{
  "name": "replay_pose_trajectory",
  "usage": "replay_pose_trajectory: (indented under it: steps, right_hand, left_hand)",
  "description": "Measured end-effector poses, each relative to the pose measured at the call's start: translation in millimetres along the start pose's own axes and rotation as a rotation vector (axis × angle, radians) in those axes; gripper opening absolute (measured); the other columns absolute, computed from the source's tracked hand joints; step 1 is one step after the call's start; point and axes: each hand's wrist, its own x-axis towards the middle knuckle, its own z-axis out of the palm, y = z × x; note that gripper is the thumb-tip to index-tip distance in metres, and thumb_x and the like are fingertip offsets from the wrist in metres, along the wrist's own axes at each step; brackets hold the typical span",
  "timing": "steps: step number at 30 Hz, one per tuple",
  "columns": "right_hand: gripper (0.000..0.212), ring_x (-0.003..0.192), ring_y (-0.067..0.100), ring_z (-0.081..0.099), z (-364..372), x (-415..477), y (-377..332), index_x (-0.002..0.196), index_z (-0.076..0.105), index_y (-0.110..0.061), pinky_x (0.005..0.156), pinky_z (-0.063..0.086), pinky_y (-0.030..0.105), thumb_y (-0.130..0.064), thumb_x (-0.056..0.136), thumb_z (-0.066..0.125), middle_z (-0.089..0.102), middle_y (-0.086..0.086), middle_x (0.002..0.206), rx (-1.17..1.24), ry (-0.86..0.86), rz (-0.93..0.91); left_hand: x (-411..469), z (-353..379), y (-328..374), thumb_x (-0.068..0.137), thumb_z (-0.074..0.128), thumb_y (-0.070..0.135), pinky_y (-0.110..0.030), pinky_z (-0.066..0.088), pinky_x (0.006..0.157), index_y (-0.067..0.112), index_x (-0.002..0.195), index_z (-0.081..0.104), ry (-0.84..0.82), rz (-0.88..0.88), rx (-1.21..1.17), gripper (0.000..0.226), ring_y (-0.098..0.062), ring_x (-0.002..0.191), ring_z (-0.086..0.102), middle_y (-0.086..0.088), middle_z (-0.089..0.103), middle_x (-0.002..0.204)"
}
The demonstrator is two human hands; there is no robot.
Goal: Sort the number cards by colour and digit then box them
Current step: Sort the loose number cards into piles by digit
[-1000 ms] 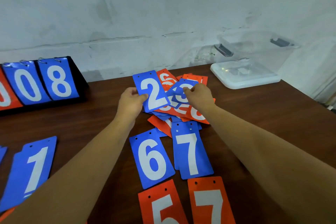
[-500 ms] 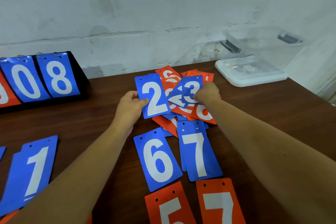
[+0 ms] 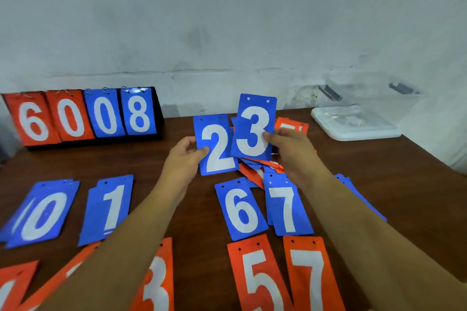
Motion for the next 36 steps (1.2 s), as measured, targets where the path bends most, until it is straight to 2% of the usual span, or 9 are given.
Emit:
replay_pose_trajectory:
  steps: [5, 13, 16, 18, 22, 25, 27, 31, 36]
  right_hand:
    - [0.027, 0.084, 0.014, 0.073, 25.9, -77.6, -1.8, 0.103, 0.063, 0.004, 0.069, 0.06, 0.03, -0.021, 0.092, 0.065, 0.076, -0.002, 0.091, -0.082, -0.079, -0.016]
    - [0.028, 0.089, 0.021, 0.068, 65.2, -159.6, 19.4, 0.098, 0.062, -0.001, 0.078, 0.059, 0.043, -0.028, 0.091, 0.067, 0.068, 0.013, 0.098, -0.329, -0.049, -0.058]
    - [0.016, 0.088, 0.005, 0.06, 78.5, -178.7, 38.3, 0.1, 0.061, -0.022, 0.064, 0.053, 0.019, -0.03, 0.089, 0.069, 0.061, -0.008, 0.099, -0.343, -0.05, -0.026]
    - [0.01, 0.082, -0.001, 0.059, 89.6, -186.3, 43.5, 0.095, 0.059, -0.028, 0.054, 0.048, 0.01, -0.03, 0.091, 0.067, 0.058, -0.018, 0.093, -0.32, -0.075, 0.011]
    - [0.01, 0.096, 0.011, 0.063, 106.0, -190.5, 53.9, 0.096, 0.065, -0.021, 0.072, 0.057, 0.026, -0.031, 0.093, 0.064, 0.066, -0.003, 0.103, -0.336, -0.08, 0.024]
    - [0.025, 0.104, 0.012, 0.057, 112.1, -176.1, 55.1, 0.113, 0.064, -0.016, 0.072, 0.049, 0.021, -0.03, 0.092, 0.065, 0.061, -0.003, 0.112, -0.349, 0.009, 0.041]
    - [0.037, 0.108, 0.017, 0.056, 114.8, -157.7, 54.7, 0.123, 0.061, -0.013, 0.076, 0.047, 0.024, -0.029, 0.09, 0.068, 0.06, 0.001, 0.12, -0.412, 0.073, 0.039]
    - [0.026, 0.084, 0.012, 0.052, 123.7, -119.9, 59.0, 0.107, 0.063, -0.014, 0.065, 0.045, 0.023, -0.025, 0.086, 0.073, 0.064, 0.005, 0.112, -0.58, 0.123, 0.012]
    - [0.027, 0.092, 0.019, 0.058, 148.3, -85.7, 65.5, 0.107, 0.064, -0.009, 0.072, 0.045, 0.029, -0.024, 0.086, 0.072, 0.066, 0.009, 0.109, -0.773, 0.076, 0.084]
  left_hand:
    - [-62.9, -28.5, 10.1, 0.094, 0.065, 0.025, -0.046, 0.057, 0.087, 0.022, 0.115, 0.065, -0.074, 0.017, -0.054, 0.022, -0.022, 0.1, 0.073, -0.001, 0.075, 0.109]
    - [-155.4, -58.9, 4.4, 0.086, 0.071, 0.03, -0.033, 0.062, 0.072, 0.023, 0.114, 0.065, -0.034, 0.004, -0.052, 0.03, -0.017, 0.094, 0.074, 0.002, 0.077, 0.103]
    - [-177.0, -66.8, -5.5, 0.087, 0.072, 0.023, -0.039, 0.062, 0.078, 0.022, 0.113, 0.064, -0.01, 0.001, 0.032, 0.027, -0.015, 0.095, 0.074, 0.005, 0.076, 0.104]
    - [-184.3, -73.5, -8.5, 0.086, 0.073, 0.023, -0.037, 0.062, 0.075, 0.021, 0.111, 0.064, 0.026, 0.02, 0.088, 0.026, -0.012, 0.093, 0.074, 0.005, 0.076, 0.104]
    - [-192.4, -91.7, -12.8, 0.082, 0.077, 0.03, -0.027, 0.061, 0.062, 0.02, 0.101, 0.062, 0.162, 0.022, 0.139, 0.026, -0.009, 0.086, 0.074, 0.005, 0.075, 0.099]
    - [-194.4, -111.8, -14.7, 0.085, 0.074, 0.032, -0.032, 0.061, 0.061, 0.021, 0.107, 0.059, 0.289, -0.031, 0.095, 0.029, -0.015, 0.088, 0.073, 0.002, 0.07, 0.106]
    - [-193.8, -126.9, -14.7, 0.087, 0.073, 0.032, -0.026, 0.058, 0.057, 0.018, 0.115, 0.058, 0.351, -0.035, 0.113, 0.035, -0.016, 0.092, 0.071, 0.001, 0.068, 0.11]
    - [-193.0, -144.3, -13.0, 0.087, 0.072, 0.035, -0.019, 0.052, 0.053, 0.018, 0.112, 0.06, 0.413, -0.029, 0.2, 0.033, -0.011, 0.09, 0.068, 0.008, 0.067, 0.104]
    - [-191.5, -150.2, -16.1, 0.087, 0.072, 0.037, -0.012, 0.046, 0.048, 0.023, 0.106, 0.058, 0.438, -0.061, 0.231, 0.028, -0.001, 0.08, 0.062, 0.02, 0.06, 0.093]
